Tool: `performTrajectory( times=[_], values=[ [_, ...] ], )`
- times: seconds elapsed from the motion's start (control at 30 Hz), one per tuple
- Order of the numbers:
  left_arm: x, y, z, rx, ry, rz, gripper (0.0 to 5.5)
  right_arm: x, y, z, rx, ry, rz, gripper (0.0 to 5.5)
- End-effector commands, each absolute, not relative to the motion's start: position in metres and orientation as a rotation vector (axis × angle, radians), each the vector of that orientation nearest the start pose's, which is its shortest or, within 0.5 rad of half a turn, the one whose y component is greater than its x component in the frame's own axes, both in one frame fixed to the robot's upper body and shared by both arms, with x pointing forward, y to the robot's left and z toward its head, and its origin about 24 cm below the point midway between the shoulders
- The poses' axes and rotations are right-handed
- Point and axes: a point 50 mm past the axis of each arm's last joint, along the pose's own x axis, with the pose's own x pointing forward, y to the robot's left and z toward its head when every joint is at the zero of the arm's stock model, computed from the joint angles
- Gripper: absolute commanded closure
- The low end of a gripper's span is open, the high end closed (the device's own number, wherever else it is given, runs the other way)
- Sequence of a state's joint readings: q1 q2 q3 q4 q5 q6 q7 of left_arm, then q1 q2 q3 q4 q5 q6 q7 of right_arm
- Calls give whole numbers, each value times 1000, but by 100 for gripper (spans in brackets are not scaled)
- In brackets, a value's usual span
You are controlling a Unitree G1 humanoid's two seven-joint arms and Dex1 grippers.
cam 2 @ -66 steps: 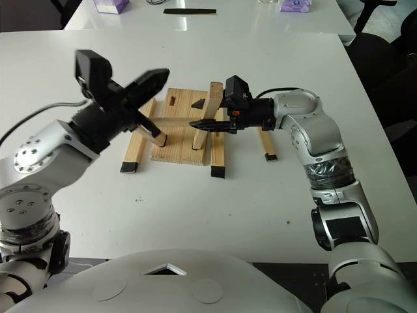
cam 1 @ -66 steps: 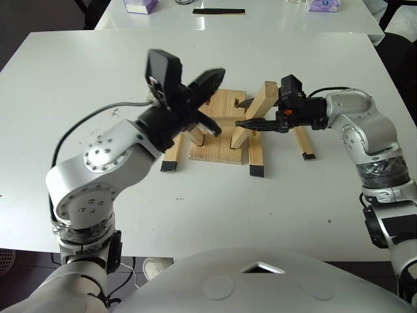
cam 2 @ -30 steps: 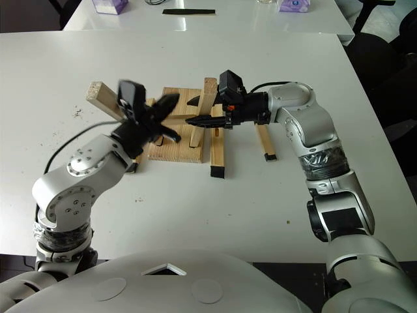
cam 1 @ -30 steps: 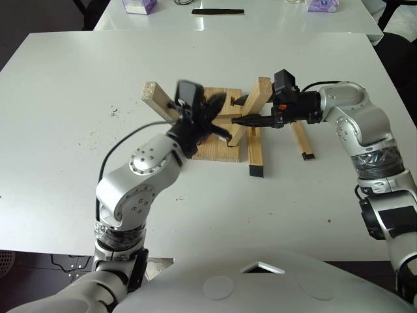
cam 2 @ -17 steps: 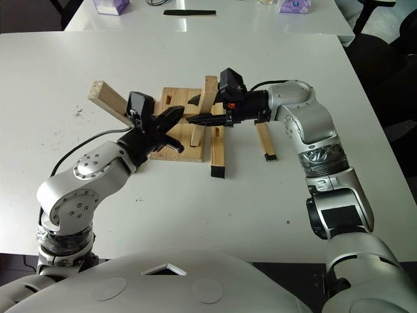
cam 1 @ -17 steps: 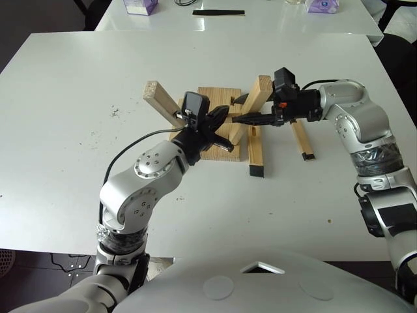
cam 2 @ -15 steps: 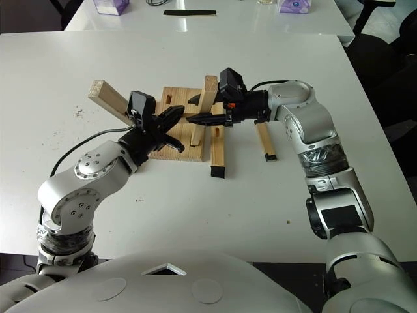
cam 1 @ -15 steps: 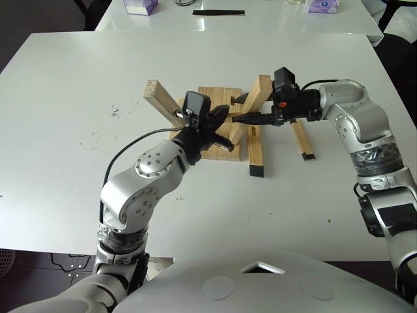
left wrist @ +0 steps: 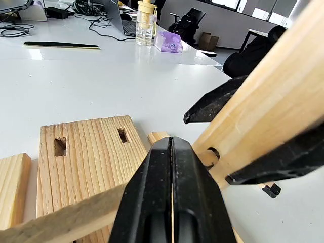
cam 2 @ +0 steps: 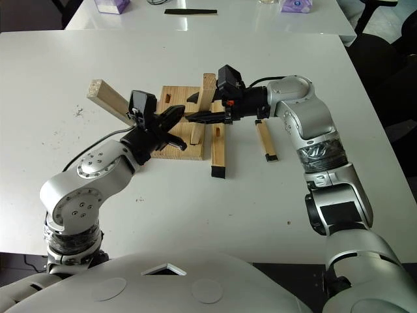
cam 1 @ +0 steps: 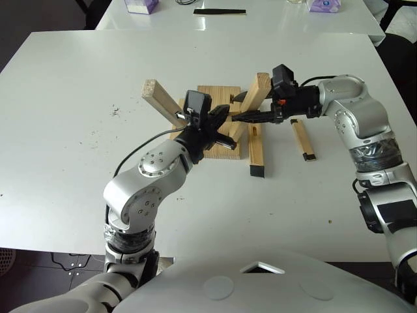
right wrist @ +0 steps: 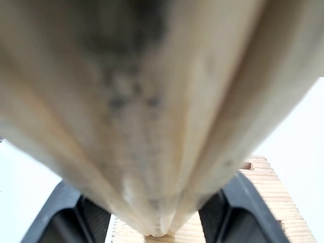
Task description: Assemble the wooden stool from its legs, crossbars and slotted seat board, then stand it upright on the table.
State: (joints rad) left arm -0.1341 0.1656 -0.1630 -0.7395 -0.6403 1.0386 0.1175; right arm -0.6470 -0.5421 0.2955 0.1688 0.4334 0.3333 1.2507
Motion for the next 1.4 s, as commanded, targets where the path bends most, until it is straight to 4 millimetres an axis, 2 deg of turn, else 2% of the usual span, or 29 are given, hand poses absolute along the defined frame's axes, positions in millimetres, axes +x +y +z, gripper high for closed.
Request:
performTrajectory(
  times=[0.03,0.1,0.17,0.23,0.33,0.43,0.5,0.53,0.57,0.6,0.67,0.73,0.77,0.8,0.83,0.9,0.93,1.0,1.23,1.4],
  values=[
    [212,90,89,-100,485,-507,550,308,-129,135,-297,259,1490,349],
    [216,89,101,-122,410,-522,550,308,-129,135,-298,257,1486,349],
    [224,92,125,-145,244,-501,550,309,-130,135,-299,258,1482,349],
    [232,99,162,-205,31,-467,550,308,-131,134,-297,259,1478,349],
    [235,120,232,-324,-341,-410,550,307,-134,133,-295,266,1473,349],
    [232,154,293,-392,-621,-344,550,306,-137,130,-280,281,1465,350],
    [227,186,319,-379,-723,-241,550,305,-139,127,-277,294,1458,350],
    [227,205,326,-377,-740,-162,550,304,-140,125,-274,300,1454,350],
    [228,228,325,-345,-711,-75,550,302,-141,123,-270,304,1449,350],
    [231,248,312,-262,-614,1,550,301,-141,123,-265,305,1447,350],
    [236,261,271,-124,-361,-43,550,300,-139,122,-256,303,1449,350],
    [231,238,209,-3,-69,-296,550,298,-135,123,-247,299,1473,350],
    [226,222,185,-15,24,-403,550,297,-132,123,-246,301,1490,350],
    [222,196,165,-101,85,-533,550,295,-130,123,-243,305,1513,350],
    [217,167,154,-159,117,-661,550,294,-128,122,-246,312,1534,350],
    [199,109,151,-233,109,-947,550,293,-122,119,-259,328,1567,350],
    [189,91,156,-269,70,-1049,550,292,-119,116,-276,344,1585,350],
    [180,79,170,-349,-12,-1106,550,291,-115,113,-299,366,1621,350],
    [189,108,175,-293,-62,-977,550,284,-112,99,-283,410,1641,350],
    [214,141,172,-228,-46,-775,550,288,-109,100,-225,347,1553,350]
  ],
)
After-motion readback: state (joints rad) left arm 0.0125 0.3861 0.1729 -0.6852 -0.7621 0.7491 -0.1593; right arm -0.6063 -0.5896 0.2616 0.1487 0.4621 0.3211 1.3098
